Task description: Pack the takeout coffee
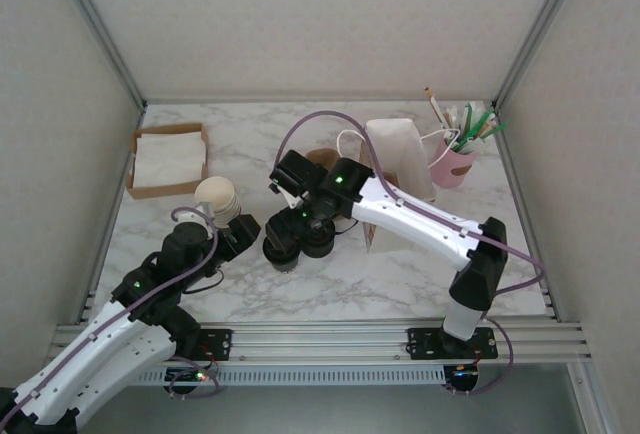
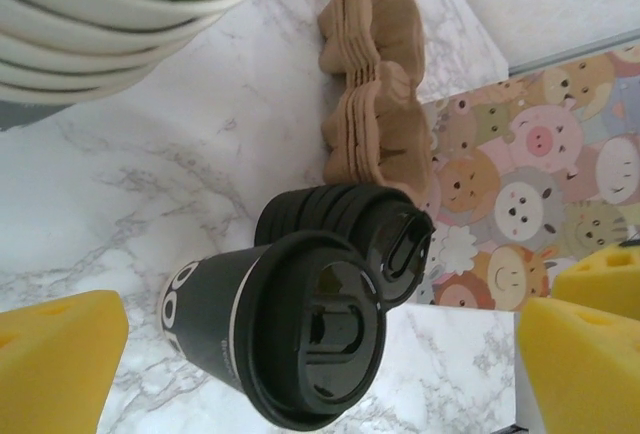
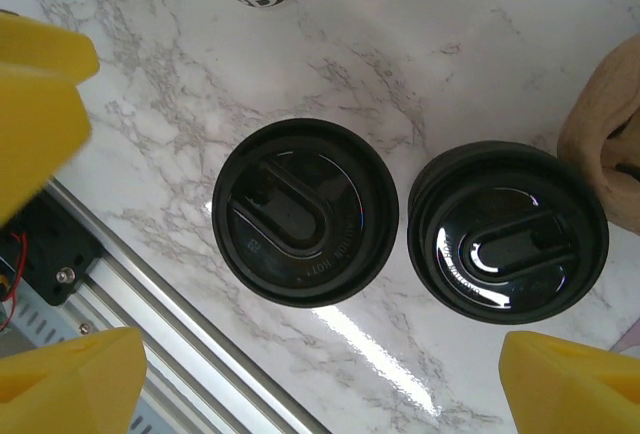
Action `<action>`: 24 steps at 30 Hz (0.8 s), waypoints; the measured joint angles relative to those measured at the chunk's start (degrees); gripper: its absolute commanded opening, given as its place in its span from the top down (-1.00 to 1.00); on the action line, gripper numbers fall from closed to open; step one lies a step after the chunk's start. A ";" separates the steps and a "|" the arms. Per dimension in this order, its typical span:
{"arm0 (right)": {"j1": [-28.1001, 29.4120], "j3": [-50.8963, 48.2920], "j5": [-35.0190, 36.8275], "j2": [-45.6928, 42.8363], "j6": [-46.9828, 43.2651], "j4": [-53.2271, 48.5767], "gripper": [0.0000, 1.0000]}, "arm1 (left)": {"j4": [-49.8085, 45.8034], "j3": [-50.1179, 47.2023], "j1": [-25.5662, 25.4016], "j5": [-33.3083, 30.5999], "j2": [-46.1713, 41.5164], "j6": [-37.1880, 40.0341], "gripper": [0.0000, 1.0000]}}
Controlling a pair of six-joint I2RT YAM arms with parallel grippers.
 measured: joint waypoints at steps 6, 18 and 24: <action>0.00 4.09 -1.07 3.93 -0.33 -2.86 -0.84 | -0.98 -1.75 4.02 4.39 -0.87 0.04 -0.99; 0.42 5.29 -2.86 7.56 -4.76 -2.14 -0.82 | -0.59 -2.40 29.44 25.94 -0.33 4.83 -0.99; 0.57 5.29 -2.82 9.25 -7.93 -2.19 -0.77 | -1.81 -2.40 40.61 35.32 -1.18 7.96 -0.99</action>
